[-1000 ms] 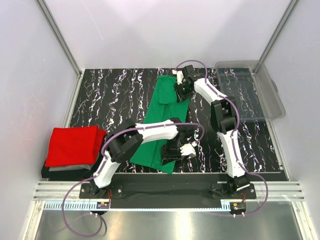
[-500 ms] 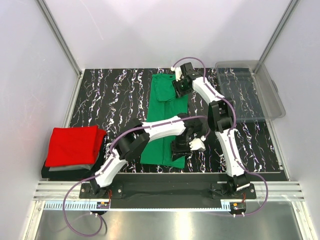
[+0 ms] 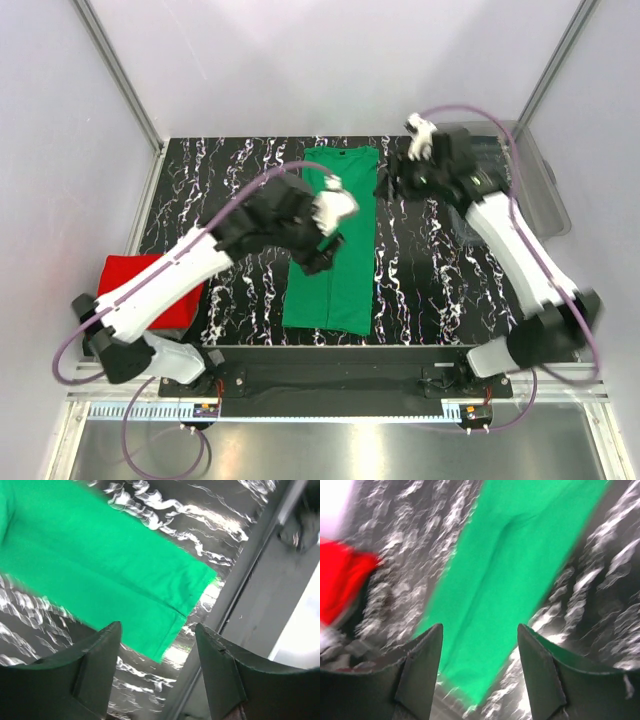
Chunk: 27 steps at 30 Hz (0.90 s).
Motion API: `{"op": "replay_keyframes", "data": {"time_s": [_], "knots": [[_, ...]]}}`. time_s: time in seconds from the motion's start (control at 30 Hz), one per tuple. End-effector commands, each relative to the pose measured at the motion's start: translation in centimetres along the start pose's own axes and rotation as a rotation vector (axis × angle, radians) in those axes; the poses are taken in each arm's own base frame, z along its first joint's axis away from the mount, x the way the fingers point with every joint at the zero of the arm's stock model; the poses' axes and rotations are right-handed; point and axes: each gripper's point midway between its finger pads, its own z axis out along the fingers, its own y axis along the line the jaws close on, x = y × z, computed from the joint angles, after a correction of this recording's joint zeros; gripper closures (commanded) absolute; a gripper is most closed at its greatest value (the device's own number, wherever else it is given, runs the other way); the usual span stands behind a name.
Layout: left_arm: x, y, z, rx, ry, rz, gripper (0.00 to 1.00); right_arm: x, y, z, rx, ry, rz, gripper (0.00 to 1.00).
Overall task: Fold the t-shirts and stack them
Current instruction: Fold the tshirt
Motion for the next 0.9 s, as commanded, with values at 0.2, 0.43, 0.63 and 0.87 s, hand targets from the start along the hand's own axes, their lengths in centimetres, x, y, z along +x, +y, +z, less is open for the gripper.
{"op": "replay_keyframes", "data": {"time_s": [0.2, 0.43, 0.63, 0.87], "knots": [[16.1, 5.2, 4.2, 0.059, 0.145, -1.089, 0.31, 26.6, 2.4, -1.9, -0.088, 0.621, 0.663, 0.34], [22.9, 3.0, 6.0, 0.009, 0.183, -1.259, 0.31, 28.6, 1.2, -0.8, -0.026, 0.639, 0.692, 0.32], [24.2, 3.2, 6.9, -0.011, 0.232, -1.289, 0.29, 30.6, 0.6, -0.3, 0.018, 0.701, 0.697, 0.32], [25.5, 3.1, 7.9, -0.015, 0.282, -1.310, 0.32, 32.1, 2.5, 0.7, -0.026, 0.773, 0.688, 0.34]]}}
